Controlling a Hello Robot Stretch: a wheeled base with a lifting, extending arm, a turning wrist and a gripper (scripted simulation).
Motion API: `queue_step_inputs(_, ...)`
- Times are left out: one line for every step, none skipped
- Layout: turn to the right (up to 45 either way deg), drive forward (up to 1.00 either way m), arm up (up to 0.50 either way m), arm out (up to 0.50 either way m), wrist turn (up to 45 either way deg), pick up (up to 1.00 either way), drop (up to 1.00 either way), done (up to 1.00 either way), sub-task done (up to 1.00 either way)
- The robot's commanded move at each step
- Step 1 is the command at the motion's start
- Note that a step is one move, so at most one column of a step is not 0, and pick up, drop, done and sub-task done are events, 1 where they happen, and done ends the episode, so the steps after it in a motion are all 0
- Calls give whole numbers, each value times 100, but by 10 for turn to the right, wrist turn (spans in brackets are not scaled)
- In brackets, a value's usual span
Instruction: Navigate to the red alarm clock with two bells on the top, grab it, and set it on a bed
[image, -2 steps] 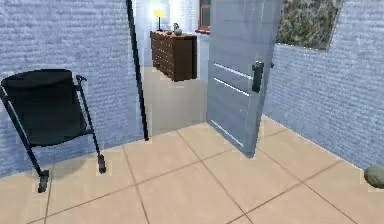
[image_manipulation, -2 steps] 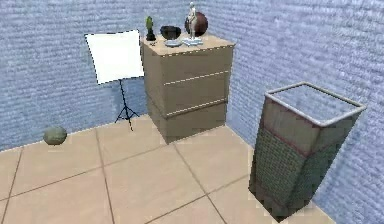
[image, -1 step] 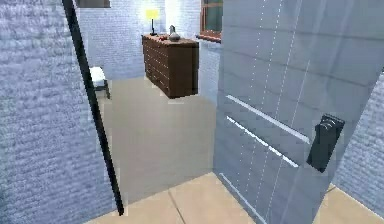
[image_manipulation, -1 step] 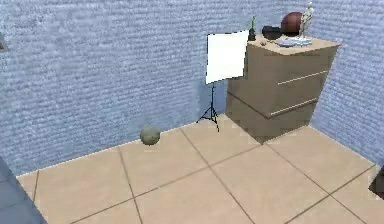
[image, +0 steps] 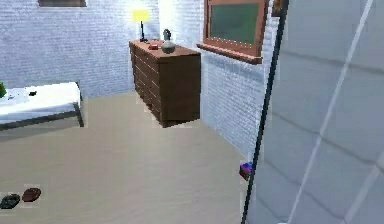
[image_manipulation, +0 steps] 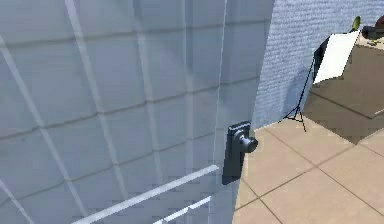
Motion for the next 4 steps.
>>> queue_step_inputs(0, 10, 0, 0, 0, 0, 0, 0, 0)
queue_step_inputs(-180, 0, 0, 0, 0, 0, 0, 0, 0)
queue_step_inputs(0, 100, 0, 0, 0, 0, 0, 0, 0)
queue_step_inputs(0, 85, 0, 0, 0, 0, 0, 0, 0)
